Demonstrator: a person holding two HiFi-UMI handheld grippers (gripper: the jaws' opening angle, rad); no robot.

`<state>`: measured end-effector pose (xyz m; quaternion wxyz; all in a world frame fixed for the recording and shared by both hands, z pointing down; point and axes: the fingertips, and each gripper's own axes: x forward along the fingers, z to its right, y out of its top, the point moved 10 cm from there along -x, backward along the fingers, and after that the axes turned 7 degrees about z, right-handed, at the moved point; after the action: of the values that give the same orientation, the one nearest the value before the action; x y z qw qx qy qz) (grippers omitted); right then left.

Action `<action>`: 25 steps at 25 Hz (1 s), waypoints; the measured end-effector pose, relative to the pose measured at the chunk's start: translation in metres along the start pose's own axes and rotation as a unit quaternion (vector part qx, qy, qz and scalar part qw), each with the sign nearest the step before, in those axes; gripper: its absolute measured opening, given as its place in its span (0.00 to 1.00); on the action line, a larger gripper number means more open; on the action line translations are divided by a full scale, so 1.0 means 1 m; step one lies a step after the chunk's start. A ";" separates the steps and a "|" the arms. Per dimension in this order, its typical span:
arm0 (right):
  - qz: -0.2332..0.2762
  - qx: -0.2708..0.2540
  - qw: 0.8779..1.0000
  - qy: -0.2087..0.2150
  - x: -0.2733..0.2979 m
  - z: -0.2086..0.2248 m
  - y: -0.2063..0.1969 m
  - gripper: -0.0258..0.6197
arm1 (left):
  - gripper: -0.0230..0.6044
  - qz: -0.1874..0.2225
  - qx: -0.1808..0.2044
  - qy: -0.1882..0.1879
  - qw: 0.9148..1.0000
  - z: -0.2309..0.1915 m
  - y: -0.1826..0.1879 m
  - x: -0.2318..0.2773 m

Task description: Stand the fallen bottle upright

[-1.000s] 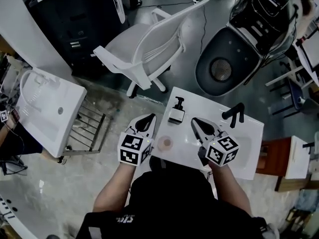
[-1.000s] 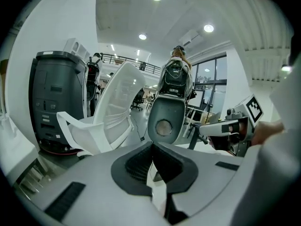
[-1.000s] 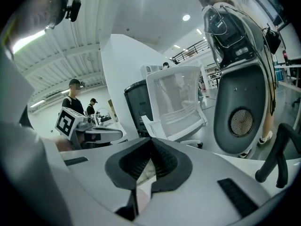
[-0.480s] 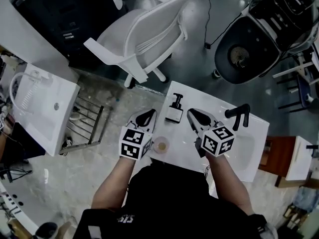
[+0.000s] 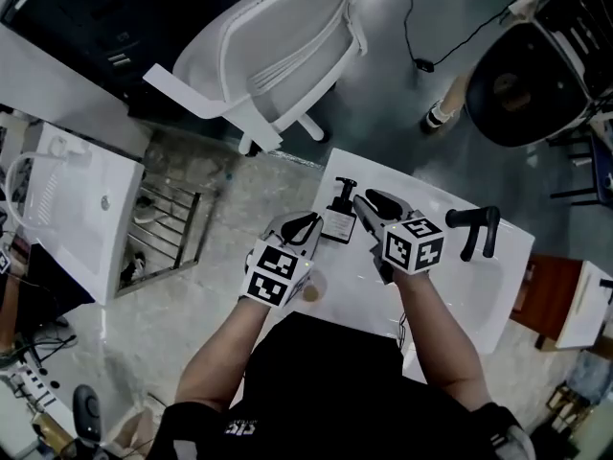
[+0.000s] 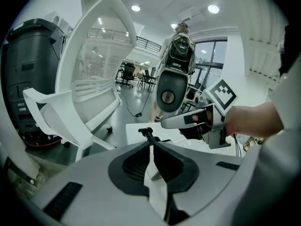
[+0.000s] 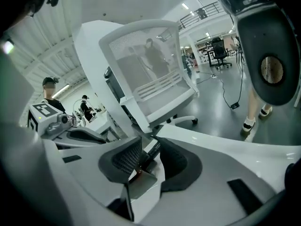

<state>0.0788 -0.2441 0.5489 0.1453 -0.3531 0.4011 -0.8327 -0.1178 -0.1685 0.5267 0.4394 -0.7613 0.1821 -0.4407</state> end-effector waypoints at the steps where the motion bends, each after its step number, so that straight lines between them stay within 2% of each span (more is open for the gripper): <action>1: -0.008 0.007 1.000 0.001 0.006 0.003 -0.001 0.26 | 0.08 -0.006 0.002 -0.004 1.000 0.000 -0.002 0.004; 4: -0.029 0.015 0.999 0.005 0.022 0.007 -0.003 0.31 | 0.19 -0.027 0.006 -0.012 1.000 0.000 -0.010 0.010; 5: -0.035 0.013 0.999 0.004 0.027 0.007 -0.004 0.32 | 0.20 -0.032 0.005 -0.013 0.999 -0.001 -0.013 0.012; 11: -0.069 0.008 0.998 -0.014 0.046 0.016 -0.008 0.31 | 0.22 -0.038 -0.003 -0.019 0.999 -0.008 -0.017 0.020; 12: -0.072 0.014 0.997 -0.011 0.047 0.018 -0.009 0.28 | 0.22 -0.038 -0.001 -0.019 0.999 -0.008 -0.017 0.021; 19: -0.114 0.086 0.989 0.027 0.054 0.025 -0.007 0.28 | 0.24 -0.040 0.005 -0.023 0.999 -0.008 -0.016 0.023; 22: -0.114 0.096 0.989 0.010 0.060 0.023 -0.006 0.31 | 0.24 -0.039 0.002 -0.023 0.999 -0.007 -0.018 0.023; 25: -0.113 0.072 0.991 -0.012 0.066 0.019 -0.005 0.33 | 0.24 -0.037 -0.002 -0.019 0.999 -0.007 -0.020 0.024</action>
<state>0.0452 -0.2863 0.5922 0.0802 -0.3949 0.2960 -0.8660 -0.1128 -0.1769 0.5566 0.4246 -0.7769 0.1465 -0.4411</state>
